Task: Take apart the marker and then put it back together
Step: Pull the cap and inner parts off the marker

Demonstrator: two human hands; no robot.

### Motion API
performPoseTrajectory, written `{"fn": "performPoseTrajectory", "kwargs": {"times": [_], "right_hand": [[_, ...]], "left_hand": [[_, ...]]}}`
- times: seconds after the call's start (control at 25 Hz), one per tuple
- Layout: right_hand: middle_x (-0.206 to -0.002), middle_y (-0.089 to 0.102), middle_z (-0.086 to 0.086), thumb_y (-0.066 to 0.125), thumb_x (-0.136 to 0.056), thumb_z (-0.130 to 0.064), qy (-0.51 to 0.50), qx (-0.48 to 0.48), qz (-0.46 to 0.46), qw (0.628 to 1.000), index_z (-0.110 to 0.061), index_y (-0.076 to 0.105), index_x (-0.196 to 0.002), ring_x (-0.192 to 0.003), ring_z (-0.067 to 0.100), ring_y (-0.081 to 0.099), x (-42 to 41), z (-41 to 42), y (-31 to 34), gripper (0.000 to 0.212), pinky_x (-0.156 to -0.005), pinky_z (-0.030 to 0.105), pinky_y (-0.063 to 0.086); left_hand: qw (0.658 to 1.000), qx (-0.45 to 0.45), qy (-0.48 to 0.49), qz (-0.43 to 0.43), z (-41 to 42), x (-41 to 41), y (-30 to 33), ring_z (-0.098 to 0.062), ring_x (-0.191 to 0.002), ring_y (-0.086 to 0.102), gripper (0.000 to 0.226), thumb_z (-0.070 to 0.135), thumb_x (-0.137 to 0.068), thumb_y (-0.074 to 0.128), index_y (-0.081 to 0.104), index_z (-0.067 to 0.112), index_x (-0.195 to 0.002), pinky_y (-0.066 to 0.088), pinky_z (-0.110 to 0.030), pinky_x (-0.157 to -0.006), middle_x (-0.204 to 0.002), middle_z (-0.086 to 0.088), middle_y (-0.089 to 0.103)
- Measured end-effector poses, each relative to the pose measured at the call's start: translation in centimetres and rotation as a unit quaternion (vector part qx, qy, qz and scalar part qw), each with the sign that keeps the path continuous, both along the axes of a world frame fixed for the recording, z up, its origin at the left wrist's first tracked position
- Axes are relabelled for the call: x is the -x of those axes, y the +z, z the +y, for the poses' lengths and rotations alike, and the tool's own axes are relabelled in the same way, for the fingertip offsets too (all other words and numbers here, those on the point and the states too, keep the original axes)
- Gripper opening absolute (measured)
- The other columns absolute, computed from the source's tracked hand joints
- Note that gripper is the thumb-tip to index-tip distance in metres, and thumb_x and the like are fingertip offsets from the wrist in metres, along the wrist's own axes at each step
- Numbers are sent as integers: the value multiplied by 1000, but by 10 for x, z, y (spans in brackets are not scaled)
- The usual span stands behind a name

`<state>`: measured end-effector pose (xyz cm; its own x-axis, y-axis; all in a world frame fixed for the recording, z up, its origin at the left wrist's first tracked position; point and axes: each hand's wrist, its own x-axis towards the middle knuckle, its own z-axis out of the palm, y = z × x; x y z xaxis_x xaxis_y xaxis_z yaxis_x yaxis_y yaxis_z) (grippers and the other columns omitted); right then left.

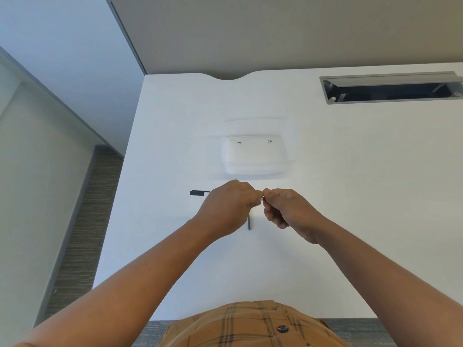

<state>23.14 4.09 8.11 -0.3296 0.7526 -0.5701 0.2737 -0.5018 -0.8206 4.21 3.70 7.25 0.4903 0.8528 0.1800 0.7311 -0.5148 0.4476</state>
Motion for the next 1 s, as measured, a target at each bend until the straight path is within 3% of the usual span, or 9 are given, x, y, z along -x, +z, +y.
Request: {"fn": "performPoseTrajectory", "kwargs": {"times": [0.08,0.16,0.32,0.48,0.56,0.72,1.0], "right_hand": [[-66,55,6,43,-106,-43,10,27,23,999,-14,58,-72,-53,17,38,0,0,1,47,-51,25,30],[-63,49,4,42,-107,-42,17,13,38,999,-11,57,-74,-51,15,34,1,-2,-1,47,-52,25,27],[-59,40,-3,43,-108,-30,-1,-164,-2,986,-12,49,-68,-52,10,31,5,-11,-13,44,-53,20,28],[-71,60,-7,43,-102,-32,57,-279,-75,956,-20,62,-77,-68,8,54,-6,-11,-21,33,-63,20,43],[-74,62,-8,46,-101,-31,51,-237,-48,969,-17,64,-81,-70,8,55,-8,-11,-19,31,-65,20,43],[-61,59,-3,45,-107,-36,25,-117,-14,993,-10,63,-72,-53,6,47,-5,-6,-14,47,-55,19,37],[-71,60,-3,49,-102,-25,47,-346,-111,930,-13,64,-81,-67,9,52,-10,-7,-24,28,-61,16,39]], "left_hand": [[998,-48,-2,33,1,3,0,-25,-63,58,14,13,-88,71,76,20,-99,38,-26,-48,-76,4,68],[997,-70,-2,30,2,6,-1,-24,-60,59,13,13,-87,72,76,20,-97,39,-25,-44,-74,5,68],[999,-45,1,13,2,5,4,-23,-62,62,23,27,-95,51,74,22,-94,47,-30,-43,-72,7,65],[999,0,-28,29,4,6,7,-20,-65,59,32,31,-96,40,72,30,-94,45,-30,-46,-76,8,64],[999,4,-29,36,4,6,6,-20,-66,60,28,28,-95,44,72,31,-94,43,-27,-46,-77,9,65],[999,-2,-27,38,1,3,5,-21,-63,57,32,33,-97,41,71,27,-92,44,-29,-44,-73,7,62],[1000,-1,-6,9,0,0,6,-19,-62,56,35,38,-98,38,73,30,-96,45,-30,-45,-71,7,61]]}}
